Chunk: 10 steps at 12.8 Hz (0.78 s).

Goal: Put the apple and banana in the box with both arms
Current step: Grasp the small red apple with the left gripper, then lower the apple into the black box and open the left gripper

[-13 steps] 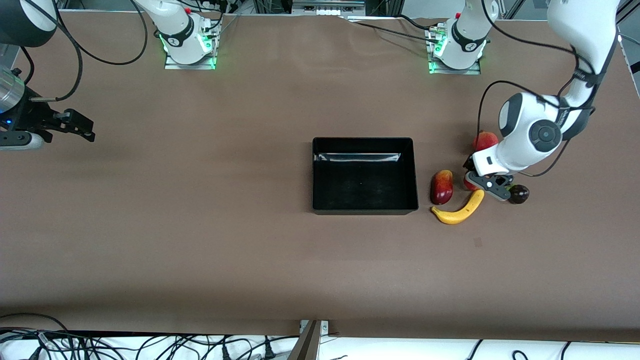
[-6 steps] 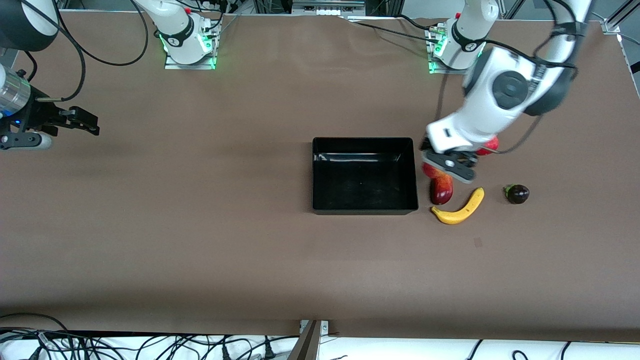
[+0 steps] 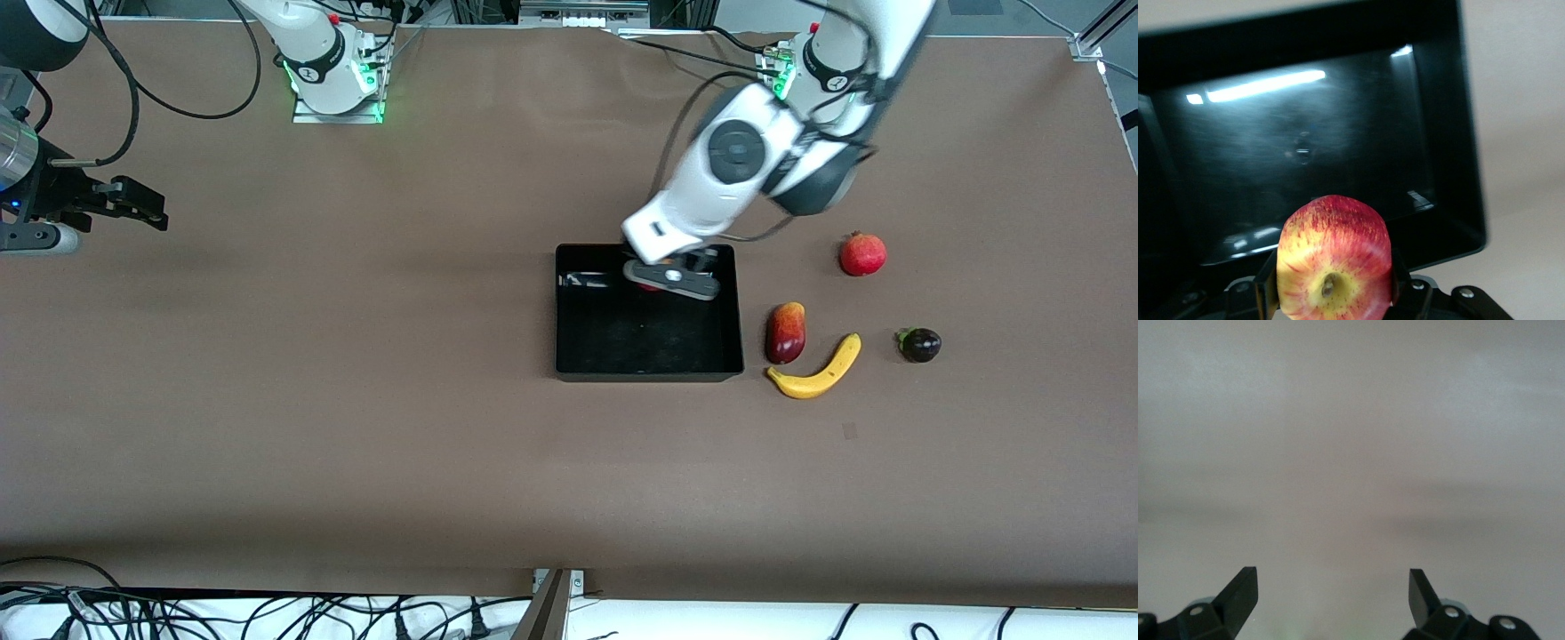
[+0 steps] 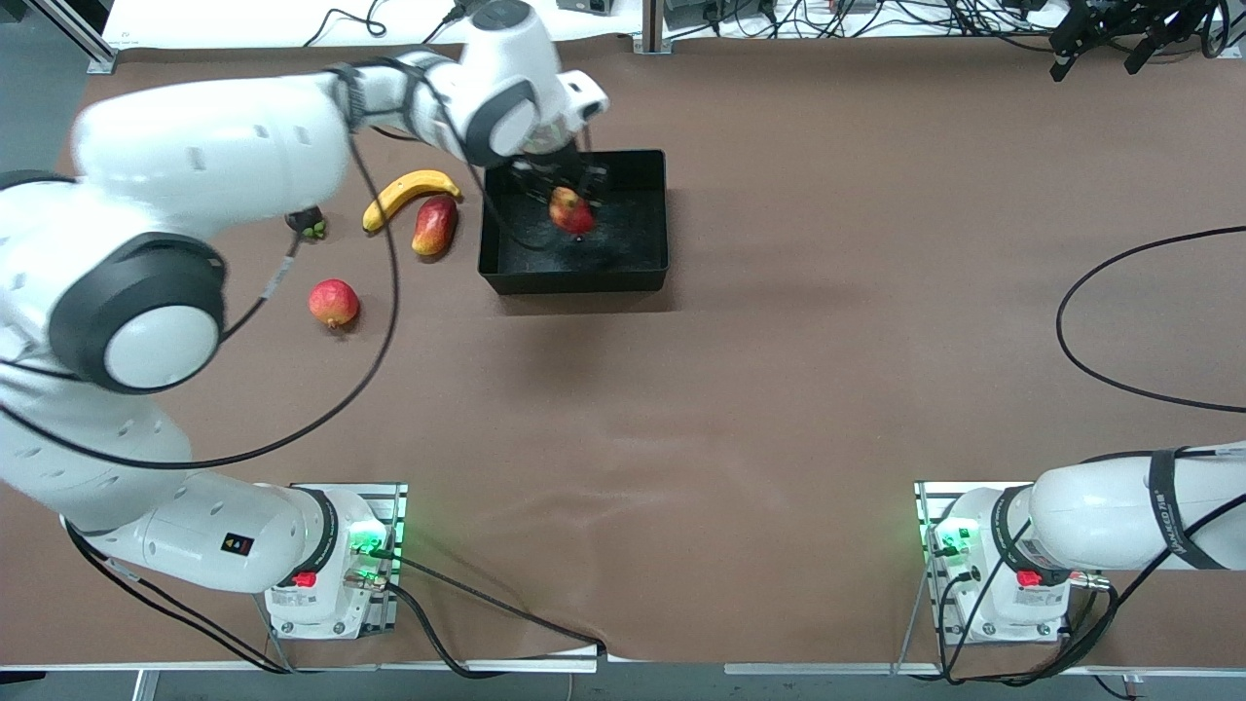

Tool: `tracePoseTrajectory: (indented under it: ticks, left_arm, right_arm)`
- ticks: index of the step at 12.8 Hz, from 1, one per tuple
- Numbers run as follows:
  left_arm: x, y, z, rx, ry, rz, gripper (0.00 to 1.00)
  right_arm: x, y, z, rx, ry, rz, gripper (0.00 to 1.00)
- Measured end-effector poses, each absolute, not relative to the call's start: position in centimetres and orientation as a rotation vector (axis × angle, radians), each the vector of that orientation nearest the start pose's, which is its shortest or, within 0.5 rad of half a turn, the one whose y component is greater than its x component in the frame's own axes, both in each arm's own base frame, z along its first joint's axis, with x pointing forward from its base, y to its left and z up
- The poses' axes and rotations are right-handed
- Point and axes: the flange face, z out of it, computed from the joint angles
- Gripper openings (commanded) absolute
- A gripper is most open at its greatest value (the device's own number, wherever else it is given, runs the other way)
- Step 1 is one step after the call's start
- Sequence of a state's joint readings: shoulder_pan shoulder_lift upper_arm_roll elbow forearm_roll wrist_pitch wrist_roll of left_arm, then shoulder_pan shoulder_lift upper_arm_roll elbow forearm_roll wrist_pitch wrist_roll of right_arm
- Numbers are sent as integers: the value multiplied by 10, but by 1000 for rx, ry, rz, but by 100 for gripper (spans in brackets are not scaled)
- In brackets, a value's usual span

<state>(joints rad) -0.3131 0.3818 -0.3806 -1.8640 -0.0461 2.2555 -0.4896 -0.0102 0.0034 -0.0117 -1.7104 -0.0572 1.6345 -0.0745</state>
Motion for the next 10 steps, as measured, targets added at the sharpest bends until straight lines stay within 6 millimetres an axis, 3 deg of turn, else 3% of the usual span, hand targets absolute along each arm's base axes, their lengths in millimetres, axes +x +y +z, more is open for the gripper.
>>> tracePoseTrajectory:
  ticks: [2, 5, 8, 10]
  left_arm:
    - [506, -418, 311, -3325, 176, 118, 0]
    - [525, -431, 281, -3335, 115, 133, 0]
    - [533, -441, 244, -3326, 89, 157, 0]
    - [532, -447, 229, -3320, 88, 173, 0]
  right_arm:
    - [559, -18, 565, -3194, -95, 81, 100]
    - [567, -20, 564, -3196, -89, 27, 100]
    - [568, -21, 570, -3197, -86, 23, 100]
    - [567, -26, 573, -3197, -72, 27, 100]
